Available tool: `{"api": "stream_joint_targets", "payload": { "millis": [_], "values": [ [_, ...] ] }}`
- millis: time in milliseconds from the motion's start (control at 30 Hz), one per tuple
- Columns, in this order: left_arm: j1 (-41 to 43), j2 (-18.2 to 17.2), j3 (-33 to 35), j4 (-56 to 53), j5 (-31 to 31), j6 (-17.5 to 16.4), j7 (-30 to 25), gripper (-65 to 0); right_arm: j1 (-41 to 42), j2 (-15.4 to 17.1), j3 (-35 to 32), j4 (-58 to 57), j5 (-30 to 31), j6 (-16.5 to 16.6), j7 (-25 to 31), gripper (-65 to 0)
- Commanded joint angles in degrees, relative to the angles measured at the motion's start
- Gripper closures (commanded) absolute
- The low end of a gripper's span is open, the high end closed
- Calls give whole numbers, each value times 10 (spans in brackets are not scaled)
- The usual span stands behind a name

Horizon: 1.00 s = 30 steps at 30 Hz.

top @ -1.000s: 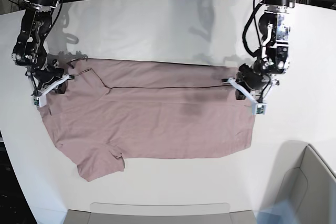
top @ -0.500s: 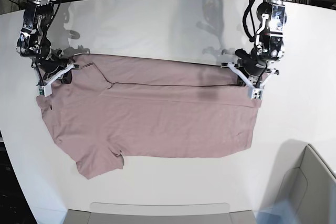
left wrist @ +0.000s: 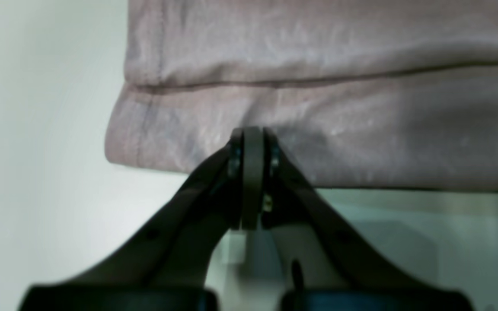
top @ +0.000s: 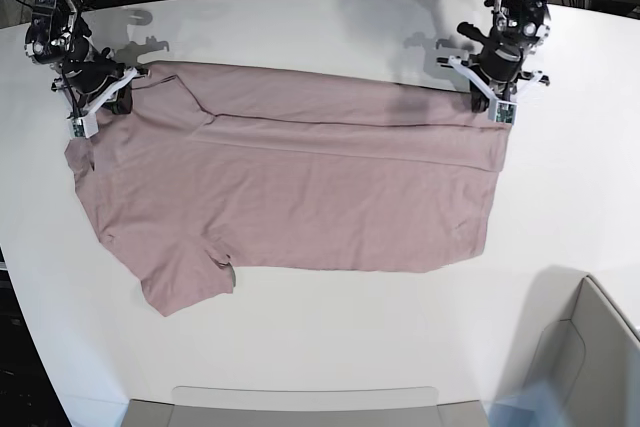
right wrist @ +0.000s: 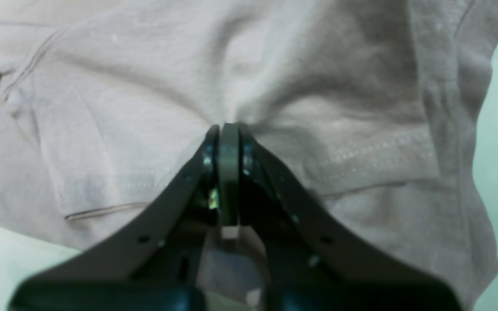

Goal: Fold the T-shirt properly
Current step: 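Release the shoulder edge and raise both grippers back toward the collar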

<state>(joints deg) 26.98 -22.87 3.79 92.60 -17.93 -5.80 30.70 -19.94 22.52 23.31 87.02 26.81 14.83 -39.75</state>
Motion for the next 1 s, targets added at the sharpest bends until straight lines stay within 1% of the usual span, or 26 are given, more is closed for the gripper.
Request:
{"api": "stream_joint_targets", "payload": {
  "millis": [0,133,333,400,467,533,600,633,767,867,967],
  "values": [
    [28,-1,6,-9,0,-6,95,0,-8,8,0,-4,-25,-6,-45,0],
    [45,-1,6,-9,0,-6,97,0,-4,22,1,-6,-25,-6,-45,0],
    [76,0,-1,-9,0,-5,97,0,20,24,-1,-6,-26,-6,-47,0],
    [93,5,-27,-9,0,-5,97,0,20,24,-1,-6,-26,-6,-47,0],
    [108,26,-54,-9,0,-5,97,0,20,24,-1,-6,-26,-6,-47,0],
    [124,36,-76,-9,0,-5,97,0,20,24,-1,-6,-26,-6,-47,0],
    [134,42,-86,-3,0,-5,97,0,20,33,-2,-6,-26,-6,-47,0],
    [140,53,-91,5,0,-5,97,0,20,36,-2,-6,-25,-6,-47,0],
    [153,88,-107,63,0,-5,97,0,28,40,-2,-4,-24,-6,-46,0],
    [153,107,-115,118,0,-5,97,0,35,40,-1,3,-23,-6,-45,0],
    [152,114,-115,172,0,-4,97,0,36,37,0,26,-23,-6,-45,0]
  ]
}}
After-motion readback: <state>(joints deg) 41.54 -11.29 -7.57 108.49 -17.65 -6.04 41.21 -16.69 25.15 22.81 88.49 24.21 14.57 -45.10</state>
